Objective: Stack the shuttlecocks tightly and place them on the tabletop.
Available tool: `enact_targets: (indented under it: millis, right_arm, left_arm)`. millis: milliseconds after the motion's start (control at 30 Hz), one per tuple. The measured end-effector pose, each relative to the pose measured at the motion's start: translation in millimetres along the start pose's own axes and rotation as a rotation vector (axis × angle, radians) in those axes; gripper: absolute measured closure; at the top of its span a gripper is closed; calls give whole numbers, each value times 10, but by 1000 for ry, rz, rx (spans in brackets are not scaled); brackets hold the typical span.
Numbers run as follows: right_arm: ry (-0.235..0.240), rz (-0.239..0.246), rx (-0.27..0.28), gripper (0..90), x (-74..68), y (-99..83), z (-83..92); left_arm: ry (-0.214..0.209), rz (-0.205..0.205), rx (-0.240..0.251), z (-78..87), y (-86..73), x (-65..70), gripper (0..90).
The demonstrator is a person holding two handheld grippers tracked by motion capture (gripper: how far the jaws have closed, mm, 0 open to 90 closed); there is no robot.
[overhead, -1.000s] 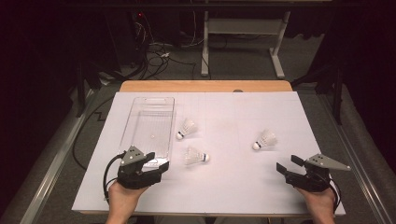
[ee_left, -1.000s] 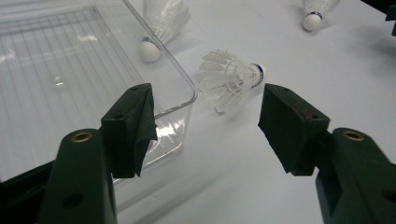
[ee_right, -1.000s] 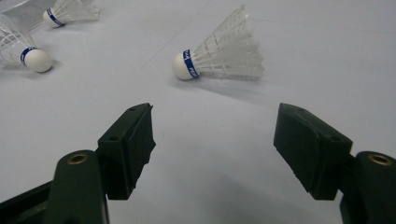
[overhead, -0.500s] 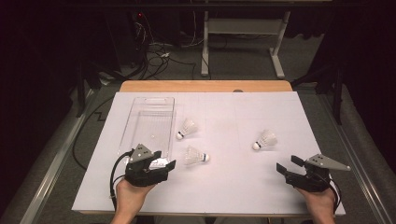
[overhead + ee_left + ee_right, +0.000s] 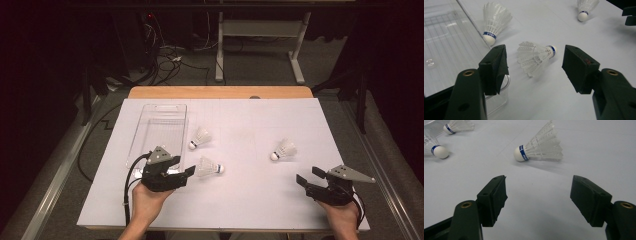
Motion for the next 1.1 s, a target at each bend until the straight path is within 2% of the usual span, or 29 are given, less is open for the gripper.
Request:
enact_targets:
  millis: [133,533,633,767,867,1100]
  right_arm:
    - [4,1,-3,294,-6,-3,0]
    - [10,-4,-3,296,-12,3,-11]
    - [8,-2,-6,296,-7,0,-17]
    - [7,-2,-11,299,-17,-3,-21]
    - [8,4,-13,301,-24,-1,-26]
    - [9,17,-13,303,-41,2,-23]
  left_arm:
    - [4,1,-29,-56,12,-11,377]
    - [30,1,-49,-174,162,-57,384]
    - [19,7,-55,-198,224,-51,383]
    - [25,-10,-81,-252,293,-43,381]
    - [13,-13,-94,-291,330,-40,387]
    - [15,3,-111,-378,428,-44,380]
Point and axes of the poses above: each handheld gripper's, and its own axes: z roughly backward along the jaws, y roughly out of its top, x roughly to its right, the point moved 6 cm from there along -z, roughly forward along the jaws, and after that the axes turned 4 degrees about -x, right-handed, at the moved point
